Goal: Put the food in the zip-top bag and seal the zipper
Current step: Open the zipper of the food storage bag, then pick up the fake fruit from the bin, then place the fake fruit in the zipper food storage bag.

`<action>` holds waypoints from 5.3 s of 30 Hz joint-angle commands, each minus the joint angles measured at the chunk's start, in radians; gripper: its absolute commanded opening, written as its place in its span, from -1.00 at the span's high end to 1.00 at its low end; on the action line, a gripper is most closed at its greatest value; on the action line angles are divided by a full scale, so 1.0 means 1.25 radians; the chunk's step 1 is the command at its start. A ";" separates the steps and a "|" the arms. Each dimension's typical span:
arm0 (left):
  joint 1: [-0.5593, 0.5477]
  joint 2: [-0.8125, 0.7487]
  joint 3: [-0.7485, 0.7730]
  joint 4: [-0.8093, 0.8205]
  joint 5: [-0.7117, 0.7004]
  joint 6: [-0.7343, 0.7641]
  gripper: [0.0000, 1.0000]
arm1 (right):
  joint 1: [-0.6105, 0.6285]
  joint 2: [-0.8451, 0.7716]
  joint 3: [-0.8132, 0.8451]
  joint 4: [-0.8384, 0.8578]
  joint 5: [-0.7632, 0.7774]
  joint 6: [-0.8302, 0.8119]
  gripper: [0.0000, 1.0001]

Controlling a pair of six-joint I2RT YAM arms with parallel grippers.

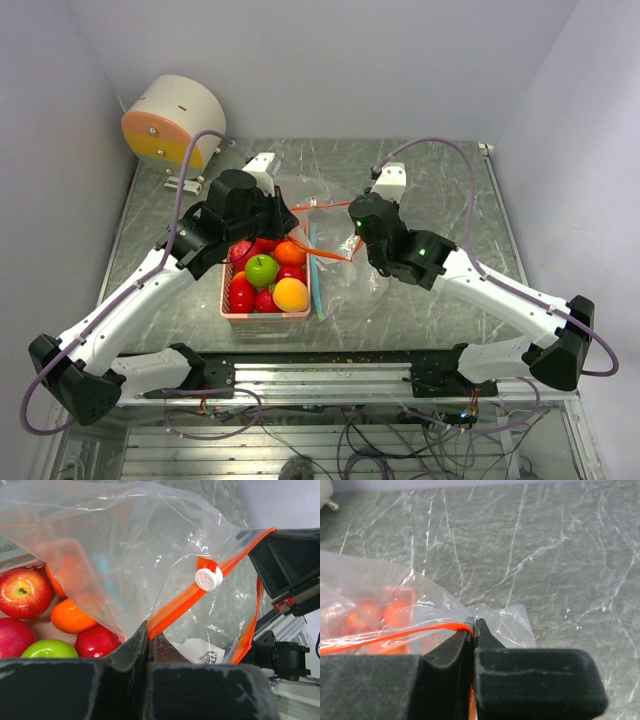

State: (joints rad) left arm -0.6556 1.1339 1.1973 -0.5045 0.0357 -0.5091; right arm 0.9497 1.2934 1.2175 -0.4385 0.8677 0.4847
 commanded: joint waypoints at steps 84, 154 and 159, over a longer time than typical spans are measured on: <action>0.008 -0.137 0.196 -0.352 -0.592 0.156 0.86 | 0.023 -0.120 -0.057 0.277 -0.587 -0.149 -1.00; 0.008 -0.123 0.112 -0.102 -0.201 0.046 0.86 | 0.168 -0.331 -0.122 0.173 -0.374 -0.210 0.11; 0.009 -0.058 0.044 -0.015 -0.148 0.007 0.86 | 0.169 -0.358 -0.121 0.210 -0.531 -0.246 0.13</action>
State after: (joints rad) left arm -0.6514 1.0092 1.3014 -0.6754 -0.2756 -0.4442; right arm 1.1622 0.8520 1.0637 -0.2256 0.3687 0.2359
